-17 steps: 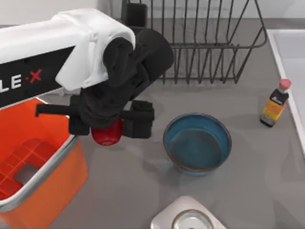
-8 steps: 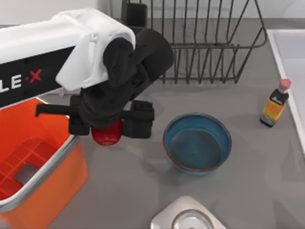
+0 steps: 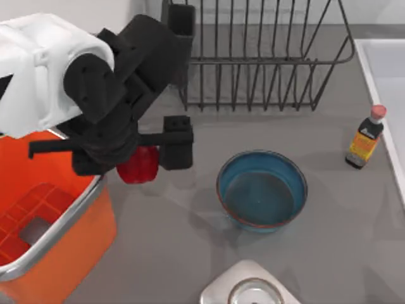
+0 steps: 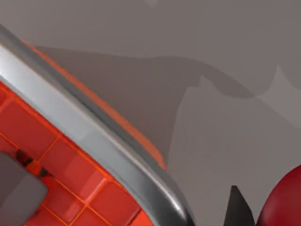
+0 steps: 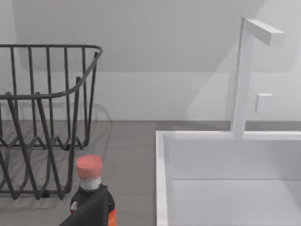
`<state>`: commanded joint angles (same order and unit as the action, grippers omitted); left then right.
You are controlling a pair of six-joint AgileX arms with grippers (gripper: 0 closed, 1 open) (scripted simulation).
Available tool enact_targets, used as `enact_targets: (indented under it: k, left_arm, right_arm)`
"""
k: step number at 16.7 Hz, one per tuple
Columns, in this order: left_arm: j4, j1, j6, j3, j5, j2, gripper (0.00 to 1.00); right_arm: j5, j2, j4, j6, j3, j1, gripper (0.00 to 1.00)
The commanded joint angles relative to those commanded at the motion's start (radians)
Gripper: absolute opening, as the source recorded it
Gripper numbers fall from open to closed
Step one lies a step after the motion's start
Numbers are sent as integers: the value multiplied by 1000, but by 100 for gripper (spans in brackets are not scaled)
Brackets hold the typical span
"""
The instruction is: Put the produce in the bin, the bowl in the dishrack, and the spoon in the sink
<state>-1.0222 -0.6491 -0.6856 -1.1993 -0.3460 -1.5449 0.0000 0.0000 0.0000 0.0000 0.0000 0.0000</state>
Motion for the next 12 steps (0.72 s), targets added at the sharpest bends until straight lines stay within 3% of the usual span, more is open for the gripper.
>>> enact_targets:
  k: [12]
  left_arm:
    - [734,463,489,878,239,1201,100]
  right_arm:
    - [0,0,0,0,0,0,100]
